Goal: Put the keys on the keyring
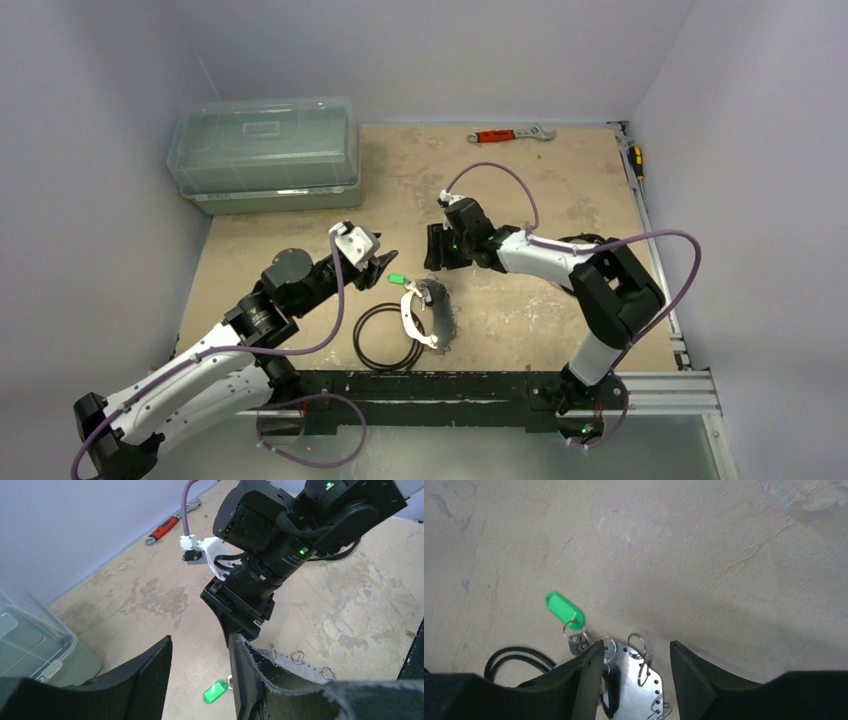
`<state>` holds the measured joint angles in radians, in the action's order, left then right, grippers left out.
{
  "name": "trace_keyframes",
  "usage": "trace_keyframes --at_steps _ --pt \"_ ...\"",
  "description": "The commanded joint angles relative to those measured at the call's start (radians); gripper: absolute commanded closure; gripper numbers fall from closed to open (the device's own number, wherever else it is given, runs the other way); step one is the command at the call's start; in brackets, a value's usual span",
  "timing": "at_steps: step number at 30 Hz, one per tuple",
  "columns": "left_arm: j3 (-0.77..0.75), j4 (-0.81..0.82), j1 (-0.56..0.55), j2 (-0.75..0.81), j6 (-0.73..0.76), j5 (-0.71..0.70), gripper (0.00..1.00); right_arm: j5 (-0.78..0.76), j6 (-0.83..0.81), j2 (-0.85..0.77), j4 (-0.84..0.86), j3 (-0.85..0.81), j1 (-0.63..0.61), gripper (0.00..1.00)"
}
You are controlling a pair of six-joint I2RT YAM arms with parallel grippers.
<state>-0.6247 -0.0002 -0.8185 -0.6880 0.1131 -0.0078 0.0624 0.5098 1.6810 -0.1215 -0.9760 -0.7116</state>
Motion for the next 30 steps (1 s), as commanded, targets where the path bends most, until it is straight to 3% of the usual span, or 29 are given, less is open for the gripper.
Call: trace_keyframes --at_steps 1,8,15,30 --pt "-0.038 0.012 0.006 0.002 -0.019 0.003 0.56 0.089 -0.001 0.035 0.073 -0.054 0.035 0.47" --pt "-0.036 0.014 0.005 -0.002 -0.02 0.041 0.57 0.174 0.032 0.11 0.054 -0.059 0.035 0.53" --pt "-0.037 0.016 0.006 -0.014 -0.02 0.051 0.59 0.198 0.047 0.086 0.031 -0.029 0.036 0.55" --pt "-0.034 0.017 0.006 -0.015 -0.021 0.061 0.62 0.214 0.031 0.08 0.031 -0.003 0.035 0.79"
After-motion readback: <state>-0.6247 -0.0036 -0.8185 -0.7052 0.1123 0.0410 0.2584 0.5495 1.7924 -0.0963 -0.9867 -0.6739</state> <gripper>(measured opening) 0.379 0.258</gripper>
